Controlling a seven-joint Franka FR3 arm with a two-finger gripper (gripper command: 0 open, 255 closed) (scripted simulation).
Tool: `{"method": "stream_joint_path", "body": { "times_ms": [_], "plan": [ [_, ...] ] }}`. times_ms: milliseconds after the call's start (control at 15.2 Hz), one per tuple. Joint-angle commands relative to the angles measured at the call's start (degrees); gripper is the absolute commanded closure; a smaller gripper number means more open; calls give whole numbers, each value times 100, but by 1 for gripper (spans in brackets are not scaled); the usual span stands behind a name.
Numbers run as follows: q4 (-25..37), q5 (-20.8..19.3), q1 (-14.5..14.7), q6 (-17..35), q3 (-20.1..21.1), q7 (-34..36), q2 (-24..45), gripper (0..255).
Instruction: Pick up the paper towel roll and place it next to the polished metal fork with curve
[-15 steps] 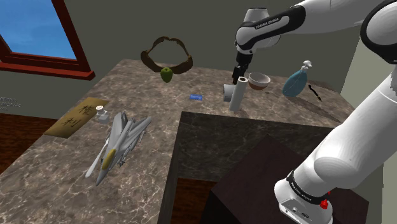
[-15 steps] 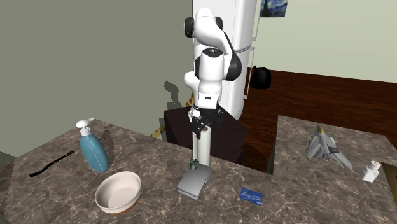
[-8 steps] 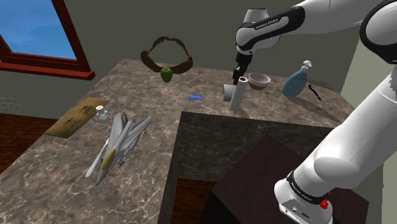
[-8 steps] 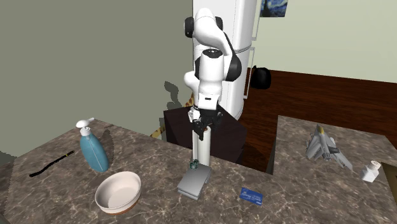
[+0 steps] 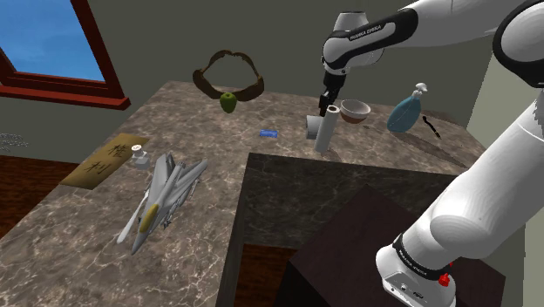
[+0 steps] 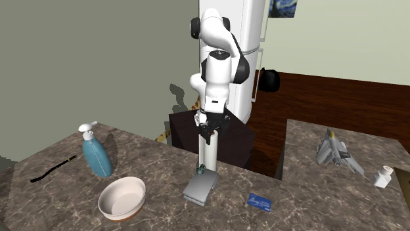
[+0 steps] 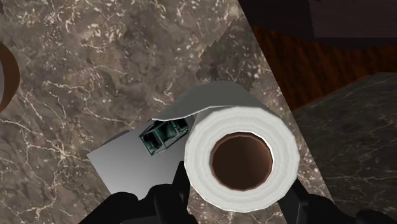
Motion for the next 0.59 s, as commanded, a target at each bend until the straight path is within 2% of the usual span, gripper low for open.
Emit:
{"method": "stream_joint_path", "body": {
  "times_ms": [0,528],
  "plan": [
    [-8,-4,-2,5,-2,1,-2,255],
    [387,-65,9,-596,11,34,-216,255]
  ]
}}
